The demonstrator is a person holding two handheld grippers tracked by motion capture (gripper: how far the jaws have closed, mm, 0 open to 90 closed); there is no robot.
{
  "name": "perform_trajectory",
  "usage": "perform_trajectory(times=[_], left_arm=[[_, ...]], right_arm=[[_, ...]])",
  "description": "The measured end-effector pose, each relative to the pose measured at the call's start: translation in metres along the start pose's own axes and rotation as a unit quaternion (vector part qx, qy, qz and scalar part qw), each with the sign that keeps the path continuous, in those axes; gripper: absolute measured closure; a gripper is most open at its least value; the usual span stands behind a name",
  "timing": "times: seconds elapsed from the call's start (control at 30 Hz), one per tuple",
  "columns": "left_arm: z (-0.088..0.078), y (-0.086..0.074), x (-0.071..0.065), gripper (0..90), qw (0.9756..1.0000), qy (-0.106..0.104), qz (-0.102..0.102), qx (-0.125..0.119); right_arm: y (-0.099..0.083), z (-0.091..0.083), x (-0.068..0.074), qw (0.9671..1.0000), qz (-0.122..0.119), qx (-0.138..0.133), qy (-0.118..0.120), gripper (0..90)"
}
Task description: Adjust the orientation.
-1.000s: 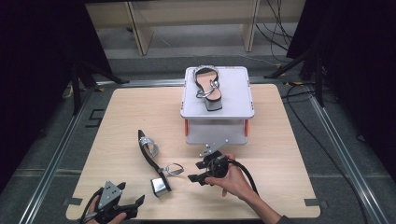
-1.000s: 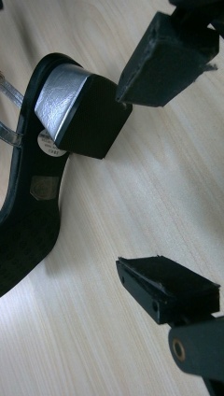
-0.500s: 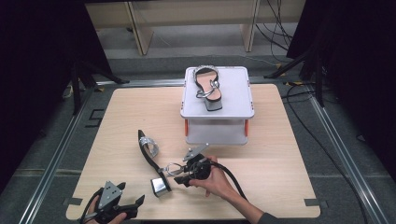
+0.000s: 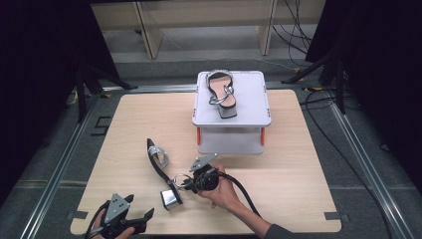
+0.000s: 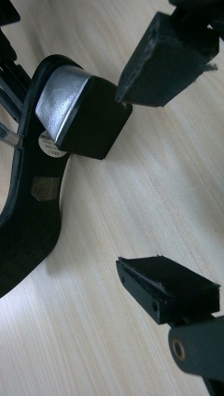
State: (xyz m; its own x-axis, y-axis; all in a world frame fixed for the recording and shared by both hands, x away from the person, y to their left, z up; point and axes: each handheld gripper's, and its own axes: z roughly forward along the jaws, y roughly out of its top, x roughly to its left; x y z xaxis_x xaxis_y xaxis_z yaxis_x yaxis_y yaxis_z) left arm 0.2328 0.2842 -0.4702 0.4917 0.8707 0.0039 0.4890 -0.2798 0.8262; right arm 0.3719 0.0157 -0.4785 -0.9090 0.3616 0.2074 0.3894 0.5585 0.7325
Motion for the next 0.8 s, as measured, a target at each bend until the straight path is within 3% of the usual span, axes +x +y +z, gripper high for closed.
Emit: perform_trajectory(times=[0.03,0.07,0.13,0.23,0.3,0.33,0.43,0.47,0.57,0.7,0.77,0.8], left_arm=[[0.0,0.0,0.002,16.0,0.9999,0.002,0.014,0.006],[0.0,0.0,0.0,16.0,1.0,-0.001,-0.002,-0.002],[-0.001,0.0,-0.001,16.0,1.0,0.001,-0.005,-0.004],[-0.002,0.0,0.0,16.0,1.0,0.0,-0.004,-0.006],[-0.003,0.0,0.0,16.0,1.0,0.002,-0.004,-0.005],[-0.002,0.0,0.0,16.0,1.0,0.0,-0.004,-0.007],[-0.002,0.0,0.0,16.0,1.0,0.003,-0.002,-0.001],[-0.003,0.0,0.001,16.0,1.0,0.005,0.006,0.005],[-0.002,0.0,-0.001,16.0,1.0,0.002,-0.003,-0.005],[-0.003,0.0,-0.001,16.0,1.0,0.004,-0.004,-0.001],[-0.002,0.0,0.0,16.0,1.0,0.002,-0.003,-0.004],[-0.002,0.0,0.0,16.0,1.0,0.002,-0.003,-0.004]], right_arm=[[0.0,-0.001,0.002,1.0,0.004,0.002,0.0,81.2],[0.001,-0.002,0.002,0.9999,-0.01,-0.002,-0.004,81.3],[0.005,-0.006,0.003,0.9999,-0.01,-0.003,-0.003,81.5],[0.008,-0.013,0.002,0.9999,-0.011,-0.009,-0.007,81.6],[0.01,-0.02,0.001,0.9999,0.005,-0.01,-0.01,82.0],[0.011,-0.024,-0.002,0.9997,-0.009,-0.019,-0.012,82.0],[0.012,-0.032,-0.005,0.9995,-0.005,-0.025,-0.017,82.2],[0.012,-0.035,-0.005,0.9996,-0.003,-0.022,-0.015,82.4],[0.01,-0.045,-0.005,0.9994,-0.007,-0.016,-0.029,82.9],[0.008,-0.05,-0.005,0.9995,-0.01,-0.013,-0.026,82.8],[0.006,-0.057,-0.002,0.9991,-0.032,-0.009,-0.027,82.8],[0.006,-0.057,-0.002,0.9991,-0.032,-0.009,-0.027,82.8]])
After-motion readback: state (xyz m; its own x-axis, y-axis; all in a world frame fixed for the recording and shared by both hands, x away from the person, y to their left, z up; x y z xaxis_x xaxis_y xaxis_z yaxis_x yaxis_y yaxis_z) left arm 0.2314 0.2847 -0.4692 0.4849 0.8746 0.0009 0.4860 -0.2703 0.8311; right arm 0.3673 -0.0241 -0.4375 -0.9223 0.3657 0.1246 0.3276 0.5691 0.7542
